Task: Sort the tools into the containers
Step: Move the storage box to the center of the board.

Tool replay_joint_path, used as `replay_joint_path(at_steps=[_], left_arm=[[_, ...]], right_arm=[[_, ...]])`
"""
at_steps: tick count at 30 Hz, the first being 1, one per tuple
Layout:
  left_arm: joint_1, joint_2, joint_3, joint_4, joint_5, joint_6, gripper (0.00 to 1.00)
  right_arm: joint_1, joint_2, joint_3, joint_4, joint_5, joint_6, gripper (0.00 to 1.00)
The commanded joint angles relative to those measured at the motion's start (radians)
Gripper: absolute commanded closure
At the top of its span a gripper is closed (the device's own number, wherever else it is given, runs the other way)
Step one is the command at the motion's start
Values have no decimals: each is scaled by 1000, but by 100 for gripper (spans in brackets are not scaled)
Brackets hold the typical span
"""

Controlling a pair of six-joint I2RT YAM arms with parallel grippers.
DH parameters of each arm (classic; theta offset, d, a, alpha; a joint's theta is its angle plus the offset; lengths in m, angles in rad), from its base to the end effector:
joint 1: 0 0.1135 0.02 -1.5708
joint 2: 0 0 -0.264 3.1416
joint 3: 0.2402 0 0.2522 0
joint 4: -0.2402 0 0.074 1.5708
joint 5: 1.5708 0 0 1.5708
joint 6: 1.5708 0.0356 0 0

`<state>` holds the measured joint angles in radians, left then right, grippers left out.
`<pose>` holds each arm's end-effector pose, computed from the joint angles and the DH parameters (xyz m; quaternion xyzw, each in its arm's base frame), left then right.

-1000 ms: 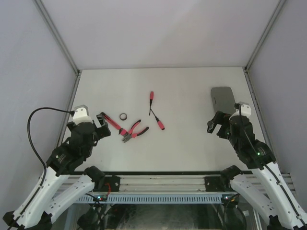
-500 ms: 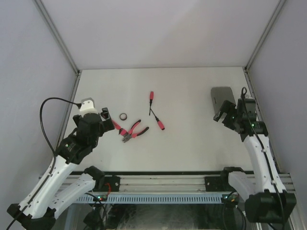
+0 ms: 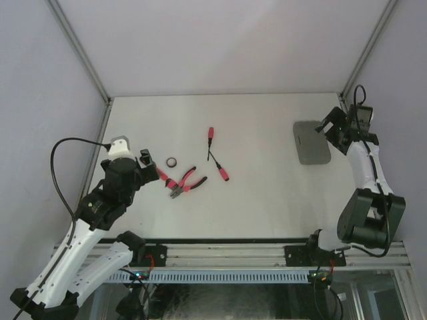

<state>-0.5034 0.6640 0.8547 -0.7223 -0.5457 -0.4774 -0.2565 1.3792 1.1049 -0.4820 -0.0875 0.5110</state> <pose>0.1239 -0.0471 0.3286 -0.1229 0.8376 -0.0189 0.5320 0.2923 -0.0735 0.2890 0.3274 0.8571 0.0900 0.3874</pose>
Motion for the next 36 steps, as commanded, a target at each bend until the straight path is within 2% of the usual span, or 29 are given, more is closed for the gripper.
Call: replay_joint_path(at_steps=[1, 14, 20, 25, 36], left_arm=[[8, -18, -3, 23, -3, -2, 0], [8, -11, 1, 30, 24, 4, 0], [11, -8, 1, 50, 47, 23, 0], [12, 12, -3, 55, 85, 23, 0], [12, 10, -7, 55, 75, 23, 0]], right_arm=[[-11, 105, 117, 91, 4, 15, 9], [-49, 413, 371, 29, 35, -85, 11], [-55, 480, 402, 39, 54, -97, 11], [-66, 535, 427, 47, 23, -92, 11], [-97, 680, 556, 34, -56, -109, 11]])
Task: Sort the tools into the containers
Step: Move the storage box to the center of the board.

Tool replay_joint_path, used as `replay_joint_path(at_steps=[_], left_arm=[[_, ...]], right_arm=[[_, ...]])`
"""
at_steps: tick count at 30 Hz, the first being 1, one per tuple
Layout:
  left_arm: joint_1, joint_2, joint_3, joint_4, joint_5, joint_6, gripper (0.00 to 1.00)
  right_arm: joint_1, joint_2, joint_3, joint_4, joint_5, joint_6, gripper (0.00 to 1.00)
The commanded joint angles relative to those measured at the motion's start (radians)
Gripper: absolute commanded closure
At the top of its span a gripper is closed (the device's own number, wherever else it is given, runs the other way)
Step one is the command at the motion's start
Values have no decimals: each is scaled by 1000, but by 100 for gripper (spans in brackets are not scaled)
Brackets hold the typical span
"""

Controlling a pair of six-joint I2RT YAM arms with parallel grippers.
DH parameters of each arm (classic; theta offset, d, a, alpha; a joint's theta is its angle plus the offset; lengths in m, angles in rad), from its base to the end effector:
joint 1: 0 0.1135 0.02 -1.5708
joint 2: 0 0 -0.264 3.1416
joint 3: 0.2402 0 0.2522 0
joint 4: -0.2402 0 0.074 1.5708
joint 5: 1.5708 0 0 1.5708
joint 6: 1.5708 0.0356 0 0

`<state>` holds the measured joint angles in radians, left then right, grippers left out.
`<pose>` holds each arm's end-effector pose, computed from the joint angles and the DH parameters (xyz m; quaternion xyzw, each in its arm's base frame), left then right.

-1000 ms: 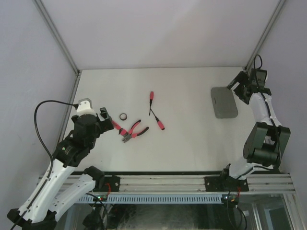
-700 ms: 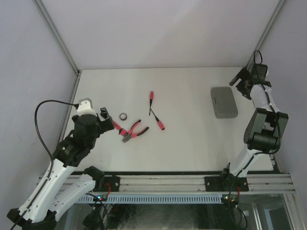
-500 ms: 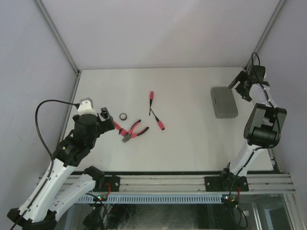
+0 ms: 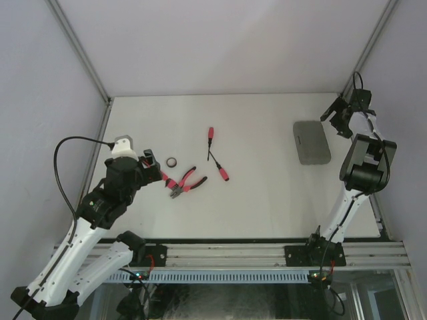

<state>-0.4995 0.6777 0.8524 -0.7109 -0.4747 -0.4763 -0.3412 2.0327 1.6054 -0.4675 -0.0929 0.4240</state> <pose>0.1272 -0.0508 0.3267 -0.1065 0.8461 -0.0448 0.5204 0.4289 -0.1488 0.2175 0.3376 0.8800 0.0575 0.3291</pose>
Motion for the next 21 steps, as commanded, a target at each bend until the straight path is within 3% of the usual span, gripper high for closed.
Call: replay_joint_path(at_steps=[1, 21], left_arm=[[9, -2, -5, 44, 4, 23, 0], [9, 14, 0, 47, -8, 34, 0]], right_arm=[[-13, 32, 55, 28, -63, -21, 11], [-10, 138, 67, 89, -269, -18, 15]])
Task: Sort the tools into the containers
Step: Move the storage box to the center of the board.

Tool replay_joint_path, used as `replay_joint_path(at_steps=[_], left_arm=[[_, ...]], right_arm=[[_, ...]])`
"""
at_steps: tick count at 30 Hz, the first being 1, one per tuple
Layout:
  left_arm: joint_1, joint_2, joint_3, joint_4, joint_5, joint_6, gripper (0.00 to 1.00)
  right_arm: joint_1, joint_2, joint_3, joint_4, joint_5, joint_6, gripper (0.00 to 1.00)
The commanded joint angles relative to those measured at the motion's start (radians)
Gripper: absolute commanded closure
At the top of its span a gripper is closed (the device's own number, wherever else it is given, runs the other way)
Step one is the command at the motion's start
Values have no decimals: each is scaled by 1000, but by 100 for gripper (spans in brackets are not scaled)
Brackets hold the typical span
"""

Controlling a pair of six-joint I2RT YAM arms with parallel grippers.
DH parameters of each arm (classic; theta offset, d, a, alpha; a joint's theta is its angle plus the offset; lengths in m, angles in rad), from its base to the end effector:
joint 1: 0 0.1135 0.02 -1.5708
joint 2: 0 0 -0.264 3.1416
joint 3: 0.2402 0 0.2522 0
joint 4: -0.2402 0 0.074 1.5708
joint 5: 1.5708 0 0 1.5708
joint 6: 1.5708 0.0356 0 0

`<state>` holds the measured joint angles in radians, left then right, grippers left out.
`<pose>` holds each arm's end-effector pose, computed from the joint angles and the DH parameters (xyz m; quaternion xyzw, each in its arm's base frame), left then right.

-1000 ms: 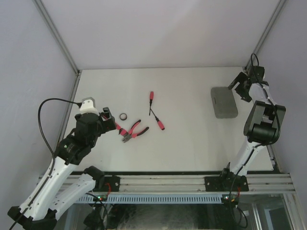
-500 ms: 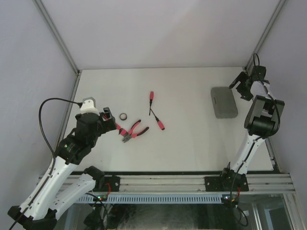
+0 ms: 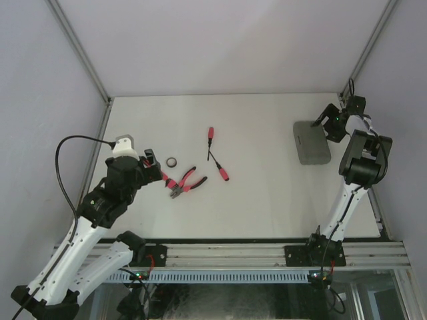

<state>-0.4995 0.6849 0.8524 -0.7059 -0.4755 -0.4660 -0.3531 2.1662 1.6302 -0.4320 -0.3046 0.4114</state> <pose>0.1287 -0.0517 0.3263 -0.1021 0.8471 -0.0413 0.5200 0.4452 -0.1527 0.1696 0.3103 0.8925 0.1534 0.2891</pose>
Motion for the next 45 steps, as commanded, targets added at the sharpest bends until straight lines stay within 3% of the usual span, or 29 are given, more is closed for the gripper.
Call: replay_joint_path(at_steps=[1, 16, 35, 45], left_arm=[[9, 8, 0, 42, -8, 25, 0], [36, 23, -1, 48, 12, 33, 1], [42, 13, 5, 26, -8, 26, 0], [98, -3, -16, 59, 32, -25, 0]], right_arm=[[5, 8, 42, 53, -55, -8, 15], [44, -7, 2, 43, -53, 17, 21], [211, -211, -303, 112, -50, 10, 24], [310, -380, -521, 201, 26, 118, 25]])
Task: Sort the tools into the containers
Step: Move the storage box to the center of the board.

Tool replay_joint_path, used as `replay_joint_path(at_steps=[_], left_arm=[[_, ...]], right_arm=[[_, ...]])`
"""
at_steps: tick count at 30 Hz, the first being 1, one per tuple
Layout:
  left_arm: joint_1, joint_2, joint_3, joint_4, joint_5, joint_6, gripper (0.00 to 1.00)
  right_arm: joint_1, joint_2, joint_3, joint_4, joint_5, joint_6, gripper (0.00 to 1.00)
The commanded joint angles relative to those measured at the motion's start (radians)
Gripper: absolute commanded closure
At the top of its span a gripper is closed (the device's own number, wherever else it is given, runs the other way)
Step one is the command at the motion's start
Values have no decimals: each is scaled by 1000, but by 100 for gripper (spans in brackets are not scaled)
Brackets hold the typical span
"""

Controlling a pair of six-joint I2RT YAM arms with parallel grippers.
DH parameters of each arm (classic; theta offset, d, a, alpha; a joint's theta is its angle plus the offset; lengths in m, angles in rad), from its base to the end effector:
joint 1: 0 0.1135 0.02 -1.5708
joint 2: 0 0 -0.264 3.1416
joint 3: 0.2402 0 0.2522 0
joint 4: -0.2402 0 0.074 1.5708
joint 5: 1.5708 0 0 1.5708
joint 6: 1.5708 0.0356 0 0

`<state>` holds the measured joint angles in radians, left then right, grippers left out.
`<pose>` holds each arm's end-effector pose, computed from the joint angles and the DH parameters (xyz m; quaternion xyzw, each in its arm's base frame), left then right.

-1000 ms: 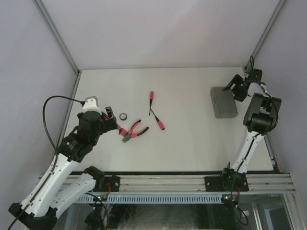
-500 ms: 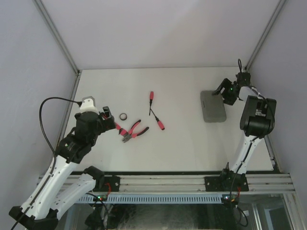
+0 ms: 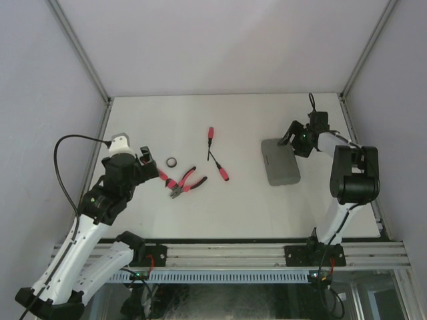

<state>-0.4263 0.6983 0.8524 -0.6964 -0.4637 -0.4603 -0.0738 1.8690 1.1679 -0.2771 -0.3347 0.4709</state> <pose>0.1352 -0.0439 0.3255 -0.1274 0.8453 -0.0246 0.5183 0.3834 -0.0166 0.1644 0.2068 0.9214 0.2130 0.2508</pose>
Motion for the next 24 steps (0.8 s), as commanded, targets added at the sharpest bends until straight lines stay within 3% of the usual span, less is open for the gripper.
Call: replay_joint_path(at_steps=[1, 10, 17, 24], left_arm=[[29, -22, -18, 54, 30, -44, 0], [44, -45, -29, 84, 62, -42, 0], [44, -44, -24, 77, 60, -25, 0], [44, -47, -33, 86, 79, -3, 0]], right_arm=[[38, -100, -82, 55, 72, 79, 25], [165, -295, -324, 204, 168, 231, 24], [160, -409, -337, 133, 216, 117, 15], [85, -537, -426, 99, 117, 33, 14]])
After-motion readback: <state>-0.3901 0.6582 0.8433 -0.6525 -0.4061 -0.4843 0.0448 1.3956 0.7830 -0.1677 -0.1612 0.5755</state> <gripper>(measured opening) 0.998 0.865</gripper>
